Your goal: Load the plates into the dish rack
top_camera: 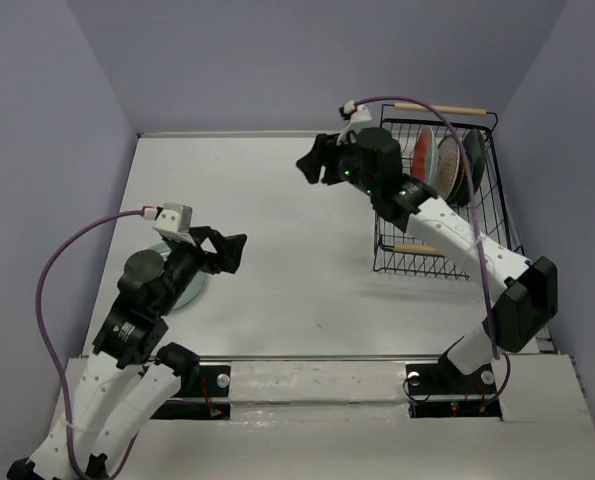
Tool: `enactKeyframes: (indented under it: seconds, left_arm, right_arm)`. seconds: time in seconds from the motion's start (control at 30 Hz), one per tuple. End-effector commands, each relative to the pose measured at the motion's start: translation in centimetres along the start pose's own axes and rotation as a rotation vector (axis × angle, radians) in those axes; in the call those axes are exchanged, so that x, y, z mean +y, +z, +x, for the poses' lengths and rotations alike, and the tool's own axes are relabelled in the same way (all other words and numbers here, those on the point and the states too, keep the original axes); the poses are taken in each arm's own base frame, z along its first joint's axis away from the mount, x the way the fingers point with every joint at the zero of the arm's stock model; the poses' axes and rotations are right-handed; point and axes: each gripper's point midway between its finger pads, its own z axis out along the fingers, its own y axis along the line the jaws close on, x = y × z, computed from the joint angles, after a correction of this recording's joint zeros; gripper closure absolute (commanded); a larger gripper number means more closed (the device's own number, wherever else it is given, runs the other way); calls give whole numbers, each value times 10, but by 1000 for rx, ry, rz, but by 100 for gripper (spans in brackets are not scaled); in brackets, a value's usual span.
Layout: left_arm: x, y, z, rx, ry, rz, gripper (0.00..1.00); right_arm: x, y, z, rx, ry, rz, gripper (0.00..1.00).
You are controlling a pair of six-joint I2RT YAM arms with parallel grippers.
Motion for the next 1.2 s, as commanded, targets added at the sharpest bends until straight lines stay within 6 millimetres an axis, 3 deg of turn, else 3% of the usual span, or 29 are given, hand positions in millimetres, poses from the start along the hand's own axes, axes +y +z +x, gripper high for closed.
enactKeyframes:
  seconds: [0.0, 0.07, 0.13, 0.17, 0.3, 0.4, 0.6, 0.73, 0.87, 1.17]
  left_arm:
    - [-5, -41, -94, -291, -21, -46, 1]
    - [-7, -59, -115, -358, -28, -50, 1]
    - [-6, -70, -127, -394, -31, -65, 1]
    - [-6, -72, -130, -399, -32, -68, 1]
    - [-9, -74, -133, -403, -34, -57, 1]
    - [-13, -75, -132, -398, -33, -34, 1]
    - [-16, -71, -120, -355, -28, -11, 1]
    - [-17, -64, -107, -325, -28, 6, 1]
    - [-19, -60, -99, -304, -27, 22, 1]
    - [-19, -51, -82, -264, -31, 36, 1]
  right_arm:
    - [98, 14, 46, 66, 167, -282, 37]
    - [124, 26, 80, 120, 212, -308, 39]
    - [139, 34, 99, 147, 253, -309, 40]
    - [153, 40, 127, 197, 260, -316, 40]
    - [187, 53, 162, 246, 307, -335, 40]
    - [207, 70, 220, 332, 322, -318, 37]
    - [214, 93, 267, 399, 412, -304, 36]
    - [233, 100, 298, 486, 453, -370, 36]
    - [237, 109, 335, 568, 512, -389, 37]
    - [251, 118, 373, 654, 614, -467, 43]
